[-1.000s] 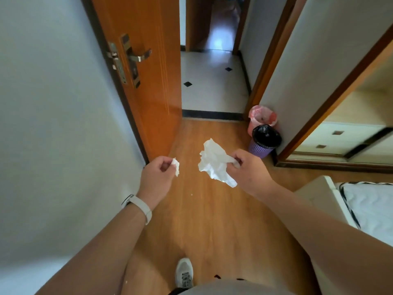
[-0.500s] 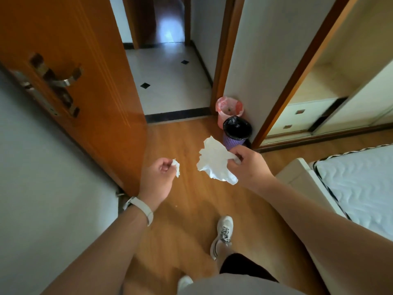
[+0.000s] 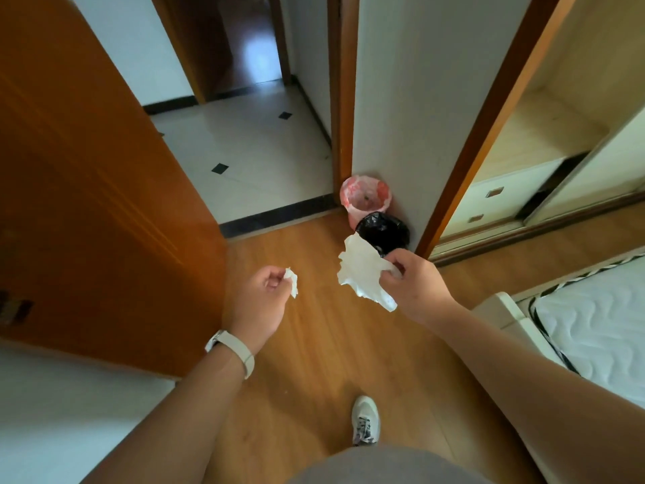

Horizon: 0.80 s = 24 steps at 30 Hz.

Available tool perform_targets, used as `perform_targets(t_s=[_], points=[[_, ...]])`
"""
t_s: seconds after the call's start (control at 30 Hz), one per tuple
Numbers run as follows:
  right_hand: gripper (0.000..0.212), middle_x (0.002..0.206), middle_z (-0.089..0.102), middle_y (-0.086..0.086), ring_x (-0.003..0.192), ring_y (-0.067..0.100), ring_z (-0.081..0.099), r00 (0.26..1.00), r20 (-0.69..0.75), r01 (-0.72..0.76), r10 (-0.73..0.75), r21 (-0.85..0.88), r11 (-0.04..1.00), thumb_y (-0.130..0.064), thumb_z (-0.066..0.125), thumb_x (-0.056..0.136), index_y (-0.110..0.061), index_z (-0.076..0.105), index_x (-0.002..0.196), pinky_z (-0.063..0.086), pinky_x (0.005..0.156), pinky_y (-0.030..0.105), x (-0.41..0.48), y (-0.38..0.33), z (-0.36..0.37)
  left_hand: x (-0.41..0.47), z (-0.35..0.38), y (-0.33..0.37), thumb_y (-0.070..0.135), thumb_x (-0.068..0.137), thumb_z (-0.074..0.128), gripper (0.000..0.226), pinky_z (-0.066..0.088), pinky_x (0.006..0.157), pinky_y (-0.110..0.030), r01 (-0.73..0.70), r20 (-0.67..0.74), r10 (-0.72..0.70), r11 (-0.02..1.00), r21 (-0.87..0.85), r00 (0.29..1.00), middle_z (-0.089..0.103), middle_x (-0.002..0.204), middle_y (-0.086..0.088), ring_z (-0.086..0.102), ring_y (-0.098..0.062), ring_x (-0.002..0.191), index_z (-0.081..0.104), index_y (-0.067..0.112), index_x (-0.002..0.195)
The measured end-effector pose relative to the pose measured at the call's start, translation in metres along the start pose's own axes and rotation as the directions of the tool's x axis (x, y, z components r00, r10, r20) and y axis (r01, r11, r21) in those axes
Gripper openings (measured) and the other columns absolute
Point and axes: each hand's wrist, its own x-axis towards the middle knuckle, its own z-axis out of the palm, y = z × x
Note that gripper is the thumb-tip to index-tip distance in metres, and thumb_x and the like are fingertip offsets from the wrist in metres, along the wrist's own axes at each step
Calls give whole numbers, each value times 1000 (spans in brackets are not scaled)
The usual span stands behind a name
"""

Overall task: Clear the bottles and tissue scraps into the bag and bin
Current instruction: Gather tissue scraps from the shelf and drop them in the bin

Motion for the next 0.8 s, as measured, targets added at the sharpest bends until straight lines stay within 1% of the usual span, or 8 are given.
perform_targets(t_s=[0.13, 0.27, 0.37, 0.43, 0.53, 0.67, 0.77, 0.8], points=[[15, 93, 60, -4, 80, 15, 61, 999, -32, -33, 35, 36, 999, -26, 54, 95, -23, 57, 109, 49, 63, 17, 46, 20, -27, 39, 31, 27, 31, 91, 61, 7, 53, 75, -27, -1, -13, 1, 1000, -2, 1000, 69, 91, 14, 65, -6, 87, 63, 35, 96], [10, 87, 58, -9, 73, 11, 59, 996, -61, -61, 65, 51, 997, -27, 56, 94, -27, 55, 105, 44, 57, 14, 75, 36, -45, 69, 53, 53, 28, 93, 60, 9, 48, 69, -21, -12, 40, 11, 1000, 3, 999, 67, 95, 12, 64, -8, 90, 60, 36, 95], [10, 83, 58, -11, 69, 11, 59, 990, -91, -97, 104, 73, 993, -26, 57, 93, -27, 57, 103, 42, 53, 13, 95, 49, -53, 97, 69, 73, 23, 93, 60, 10, 45, 68, -19, -42, 68, 42, 999, -2, 997, 67, 95, 8, 63, -8, 89, 61, 34, 93], [11, 87, 61, -9, 72, 12, 61, 983, -109, -137, 145, 81, 987, -27, 57, 92, -29, 58, 103, 49, 57, 16, 111, 57, -56, 118, 79, 81, 23, 92, 60, 10, 45, 68, -19, -63, 85, 62, 998, 10, 994, 68, 93, 8, 63, -8, 88, 61, 33, 92], [12, 86, 61, -10, 73, 12, 61, 968, -145, -190, 203, 99, 977, -25, 58, 90, -28, 60, 101, 55, 62, 21, 135, 65, -57, 150, 95, 90, 24, 93, 60, 7, 45, 67, -18, -85, 125, 80, 996, 37, 989, 67, 93, 9, 63, -7, 88, 62, 30, 97], [11, 84, 62, -9, 72, 10, 60, 947, -174, -258, 270, 85, 962, -23, 55, 88, -27, 61, 97, 53, 59, 22, 176, 73, -58, 209, 118, 97, 25, 92, 60, 8, 51, 72, -23, -111, 180, 99, 992, 57, 979, 68, 91, 8, 63, -8, 87, 64, 26, 99], [11, 78, 61, -9, 70, 11, 59, 929, -194, -305, 315, 77, 949, -22, 54, 86, -26, 61, 92, 54, 59, 28, 216, 74, -57, 260, 133, 103, 25, 92, 60, 8, 50, 71, -23, -136, 223, 119, 989, 61, 967, 68, 89, 8, 63, -8, 85, 65, 24, 98], [11, 76, 60, -8, 69, 12, 59, 923, -189, -327, 334, 72, 942, -21, 53, 86, -25, 61, 91, 51, 57, 28, 230, 73, -57, 278, 137, 105, 25, 92, 60, 8, 51, 72, -25, -132, 236, 115, 990, 58, 965, 68, 89, 8, 64, -9, 85, 65, 24, 97]])
